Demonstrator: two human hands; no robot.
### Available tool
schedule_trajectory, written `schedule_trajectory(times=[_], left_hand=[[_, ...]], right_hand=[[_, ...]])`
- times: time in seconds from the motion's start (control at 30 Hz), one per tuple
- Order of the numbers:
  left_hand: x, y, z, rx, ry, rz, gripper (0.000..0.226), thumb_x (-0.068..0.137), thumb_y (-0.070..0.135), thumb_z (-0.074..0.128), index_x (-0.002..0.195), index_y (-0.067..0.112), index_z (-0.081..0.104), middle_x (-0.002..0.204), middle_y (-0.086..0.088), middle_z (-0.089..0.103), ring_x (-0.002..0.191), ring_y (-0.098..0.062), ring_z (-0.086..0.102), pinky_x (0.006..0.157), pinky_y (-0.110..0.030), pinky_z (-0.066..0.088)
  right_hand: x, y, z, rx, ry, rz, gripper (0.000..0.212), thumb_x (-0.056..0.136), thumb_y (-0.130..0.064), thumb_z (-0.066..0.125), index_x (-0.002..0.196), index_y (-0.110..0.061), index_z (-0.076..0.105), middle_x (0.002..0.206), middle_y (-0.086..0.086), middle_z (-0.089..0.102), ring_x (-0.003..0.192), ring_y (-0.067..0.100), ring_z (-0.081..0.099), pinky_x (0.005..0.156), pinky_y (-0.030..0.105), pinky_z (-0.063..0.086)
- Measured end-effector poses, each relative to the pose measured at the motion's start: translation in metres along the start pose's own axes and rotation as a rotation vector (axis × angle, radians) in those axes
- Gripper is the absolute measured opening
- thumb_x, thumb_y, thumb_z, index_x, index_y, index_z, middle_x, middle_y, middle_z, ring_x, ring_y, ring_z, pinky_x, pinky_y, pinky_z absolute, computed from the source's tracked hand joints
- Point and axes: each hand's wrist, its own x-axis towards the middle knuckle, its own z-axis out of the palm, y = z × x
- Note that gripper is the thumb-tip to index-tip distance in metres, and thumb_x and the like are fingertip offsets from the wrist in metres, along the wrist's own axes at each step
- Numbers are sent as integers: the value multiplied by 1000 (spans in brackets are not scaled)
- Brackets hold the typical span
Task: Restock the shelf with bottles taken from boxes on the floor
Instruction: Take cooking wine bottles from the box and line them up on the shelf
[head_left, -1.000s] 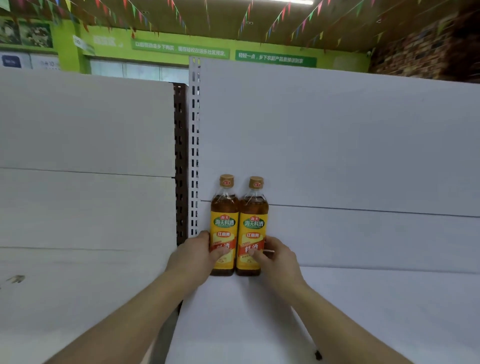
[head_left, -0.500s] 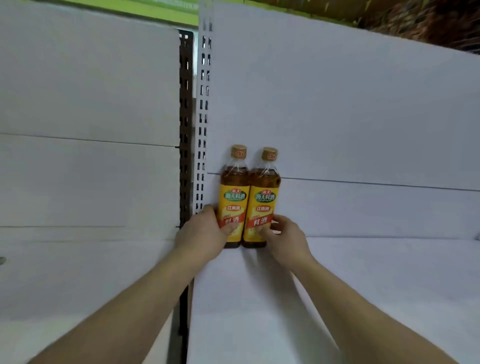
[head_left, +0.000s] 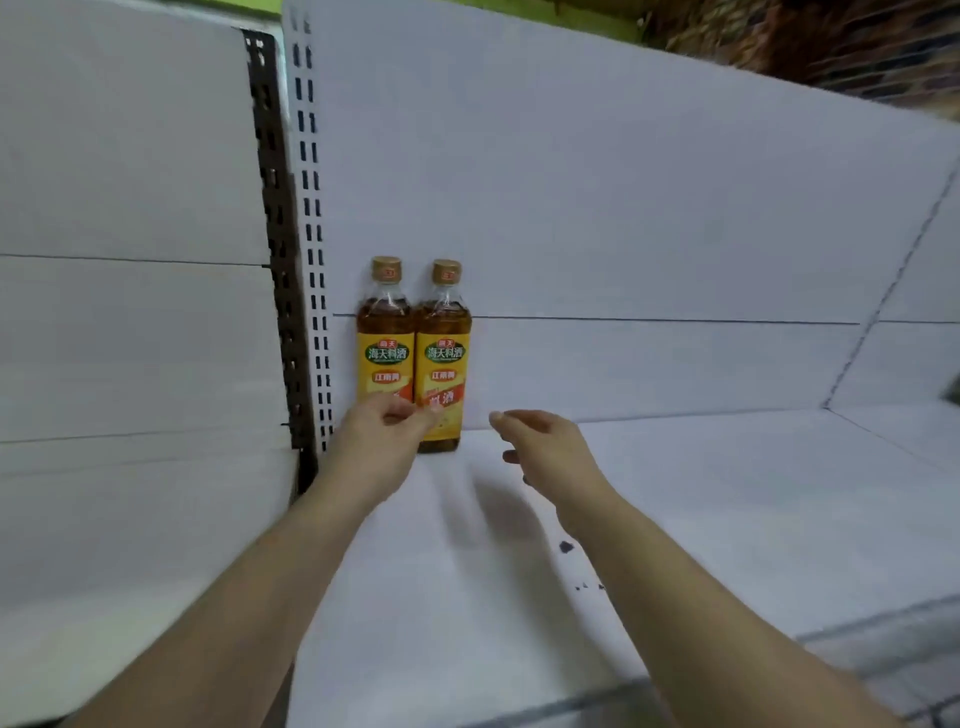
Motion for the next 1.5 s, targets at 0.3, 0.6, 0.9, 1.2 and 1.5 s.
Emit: schedule_trajectory(times=[0.3, 0.6, 0.9, 1.2, 1.5], left_hand=[[-98, 58, 81, -59, -102, 55, 32, 92, 51, 69, 106, 22, 67, 108, 9, 67, 106, -16, 64, 95, -47, 55], [-241, 109, 222, -159, -190, 118, 21, 92, 44, 70, 102, 26, 68, 105, 10, 69, 103, -14, 66, 94, -43, 55], [-336, 120, 395, -156, -516, 123, 12, 92, 31, 75, 94, 23, 66, 93, 1, 69, 90, -19, 66, 69, -30, 45], [-391, 94, 570, -40, -875, 84, 23, 92, 40, 72, 107, 24, 63, 101, 4, 65, 95, -18, 64, 80, -36, 52], [-384, 42, 723, 146, -1031, 53, 24, 92, 40, 71, 110, 29, 59, 100, 9, 63, 90, -8, 61, 84, -33, 52]], right_hand=[[-74, 32, -129, 72, 64, -17, 33, 93, -46, 69, 116, -23, 72, 118, -9, 71, 114, 16, 66, 92, 32, 49], [-174, 88, -294, 88, 198, -18, 15, 94, -44, 69, 98, -30, 70, 112, -5, 73, 105, 15, 68, 82, 33, 50], [-255, 171, -450, 61, 449, 114, 16, 97, -42, 67, 95, -26, 70, 96, -9, 70, 90, 10, 66, 80, 33, 58], [-295, 271, -575, 43, 731, 352, 25, 98, -41, 66, 105, -19, 73, 107, 3, 73, 97, 23, 70, 72, 37, 55], [-252, 402, -645, 137, 874, 590, 14, 96, -35, 69, 102, -23, 72, 106, -1, 74, 95, 18, 72, 77, 32, 56]])
